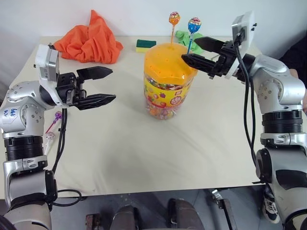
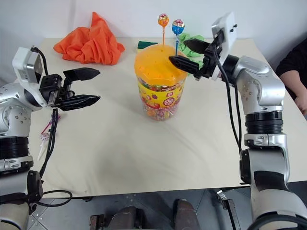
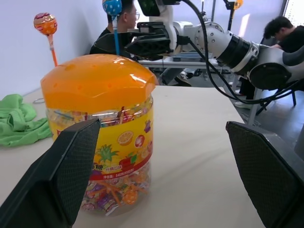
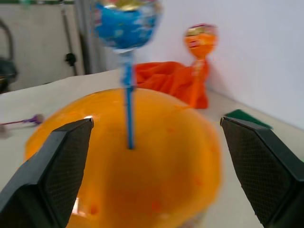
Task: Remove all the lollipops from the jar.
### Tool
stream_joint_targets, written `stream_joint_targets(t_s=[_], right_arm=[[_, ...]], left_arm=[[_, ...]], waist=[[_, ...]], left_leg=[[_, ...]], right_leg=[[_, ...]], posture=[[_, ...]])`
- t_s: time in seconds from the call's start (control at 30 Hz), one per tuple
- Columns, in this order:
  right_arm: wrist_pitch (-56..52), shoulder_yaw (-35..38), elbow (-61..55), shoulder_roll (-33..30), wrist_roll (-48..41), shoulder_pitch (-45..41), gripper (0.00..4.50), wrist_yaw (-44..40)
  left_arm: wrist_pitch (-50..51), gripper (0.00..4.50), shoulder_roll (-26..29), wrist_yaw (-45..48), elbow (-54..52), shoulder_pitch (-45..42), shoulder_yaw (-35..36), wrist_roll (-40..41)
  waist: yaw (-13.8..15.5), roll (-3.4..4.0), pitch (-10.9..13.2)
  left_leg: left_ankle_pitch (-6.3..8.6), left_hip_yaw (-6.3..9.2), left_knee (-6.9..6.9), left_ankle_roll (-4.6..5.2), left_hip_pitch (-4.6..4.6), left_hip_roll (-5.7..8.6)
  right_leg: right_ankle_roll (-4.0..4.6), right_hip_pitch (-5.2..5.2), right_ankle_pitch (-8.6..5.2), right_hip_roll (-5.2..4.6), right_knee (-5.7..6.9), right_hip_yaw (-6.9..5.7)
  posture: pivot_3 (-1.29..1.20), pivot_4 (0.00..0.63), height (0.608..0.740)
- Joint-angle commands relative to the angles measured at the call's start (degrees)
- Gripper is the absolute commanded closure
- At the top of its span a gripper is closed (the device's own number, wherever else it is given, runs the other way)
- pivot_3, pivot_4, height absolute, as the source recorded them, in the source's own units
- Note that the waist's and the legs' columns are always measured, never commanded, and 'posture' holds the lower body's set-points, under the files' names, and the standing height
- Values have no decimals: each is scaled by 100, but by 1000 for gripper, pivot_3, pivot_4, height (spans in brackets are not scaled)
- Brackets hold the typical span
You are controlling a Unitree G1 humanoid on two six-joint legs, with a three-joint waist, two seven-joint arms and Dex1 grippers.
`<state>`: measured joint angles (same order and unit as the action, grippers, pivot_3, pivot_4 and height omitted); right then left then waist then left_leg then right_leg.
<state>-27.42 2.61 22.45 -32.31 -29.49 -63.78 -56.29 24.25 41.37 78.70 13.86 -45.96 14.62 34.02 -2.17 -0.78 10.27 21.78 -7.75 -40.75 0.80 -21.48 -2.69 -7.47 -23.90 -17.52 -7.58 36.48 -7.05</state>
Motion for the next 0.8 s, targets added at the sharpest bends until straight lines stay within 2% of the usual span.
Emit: stream_joint_targets(t_s=[0.03, 0.37, 0.6, 0.8], right_arm=[[36, 129, 87, 41, -14, -333, 926, -163], [129, 260, 244, 41, 93, -661, 4392, -227], [34, 676, 177, -473, 211, -1020, 4453, 236], [-1423, 811, -258, -1468, 360, -698, 4453, 899]], left_arm=[[-26, 0, 128, -137, -282, 95, 98, 89], [-40, 0, 131, -248, -354, 137, 105, 164], [-170, 0, 152, -59, -4, -112, 49, 110], [-226, 0, 262, 77, 168, -151, 59, 73]], waist=[[-2, 0, 0], [-13, 1, 0], [8, 3, 2], [25, 3, 2]], left_leg=[[0, 0, 0, 0, 0, 0], [0, 7, 1, 0, 0, 0], [0, 9, 2, 0, -1, 0], [0, 9, 8, 0, -4, 1]], right_leg=[[0, 0, 0, 0, 0, 0], [0, 0, 0, -2, 4, -3], [0, 1, 0, -3, 4, -5], [1, -1, 0, -5, 1, -6]], posture=[[0, 150, 740], [0, 150, 740], [0, 150, 740], [0, 150, 740]])
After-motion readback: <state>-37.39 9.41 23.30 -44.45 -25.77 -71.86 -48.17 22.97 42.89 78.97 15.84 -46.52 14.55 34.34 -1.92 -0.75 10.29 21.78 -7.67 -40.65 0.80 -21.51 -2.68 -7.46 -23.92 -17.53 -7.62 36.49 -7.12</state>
